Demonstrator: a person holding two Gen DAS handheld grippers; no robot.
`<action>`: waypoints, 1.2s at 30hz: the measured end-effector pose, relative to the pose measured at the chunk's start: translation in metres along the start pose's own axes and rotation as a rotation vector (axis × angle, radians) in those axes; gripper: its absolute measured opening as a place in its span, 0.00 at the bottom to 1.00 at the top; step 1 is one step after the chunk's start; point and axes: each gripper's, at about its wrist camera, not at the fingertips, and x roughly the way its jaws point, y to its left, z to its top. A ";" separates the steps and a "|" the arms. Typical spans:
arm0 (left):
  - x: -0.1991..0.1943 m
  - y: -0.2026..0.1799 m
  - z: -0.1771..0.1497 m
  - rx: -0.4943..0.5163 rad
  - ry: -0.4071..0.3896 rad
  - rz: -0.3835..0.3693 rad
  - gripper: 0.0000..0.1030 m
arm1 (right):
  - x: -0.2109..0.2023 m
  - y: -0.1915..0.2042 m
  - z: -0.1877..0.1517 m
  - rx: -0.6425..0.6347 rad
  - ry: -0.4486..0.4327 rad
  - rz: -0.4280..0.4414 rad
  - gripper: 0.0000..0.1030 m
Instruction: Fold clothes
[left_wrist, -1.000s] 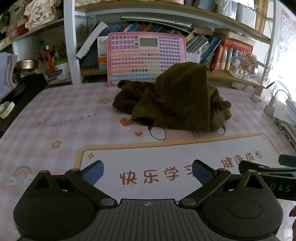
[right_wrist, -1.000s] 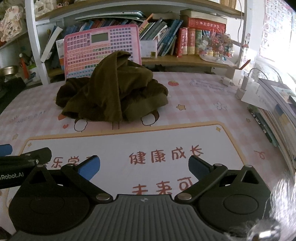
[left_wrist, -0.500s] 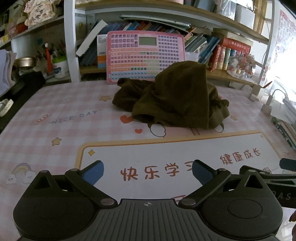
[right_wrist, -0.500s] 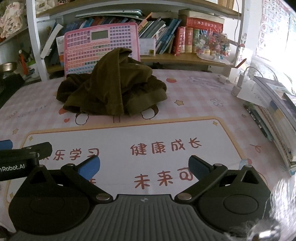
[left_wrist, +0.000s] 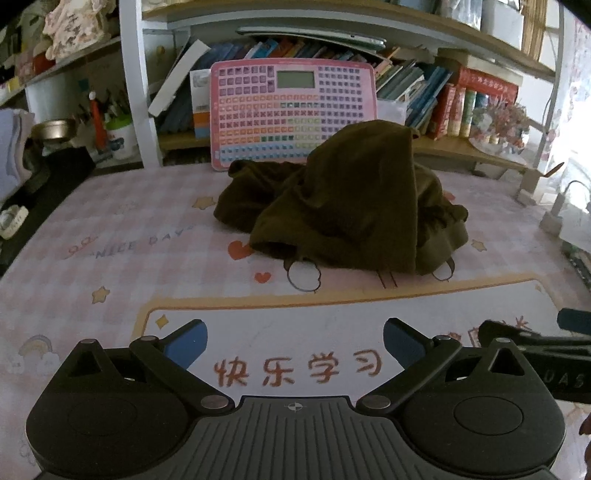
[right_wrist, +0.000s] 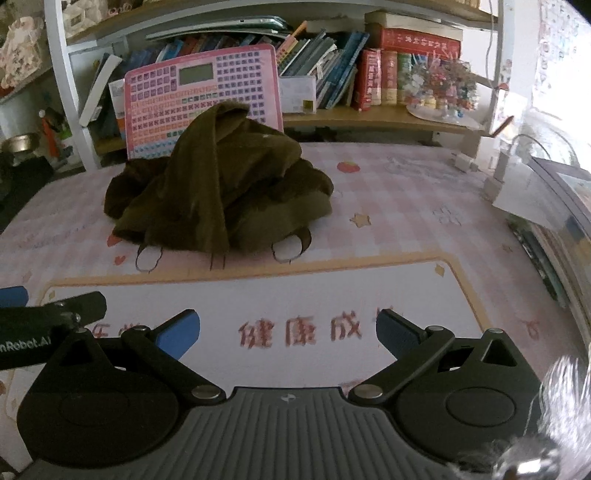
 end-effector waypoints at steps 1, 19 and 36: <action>0.002 -0.002 0.000 -0.008 0.007 -0.002 0.99 | 0.003 -0.004 0.002 0.001 0.005 0.011 1.00; 0.008 -0.033 0.006 -0.108 -0.009 0.061 0.99 | 0.028 -0.095 0.006 0.214 0.014 0.248 1.00; 0.031 -0.032 0.024 -0.238 0.027 -0.006 0.99 | 0.027 -0.115 0.033 0.253 -0.081 0.312 1.00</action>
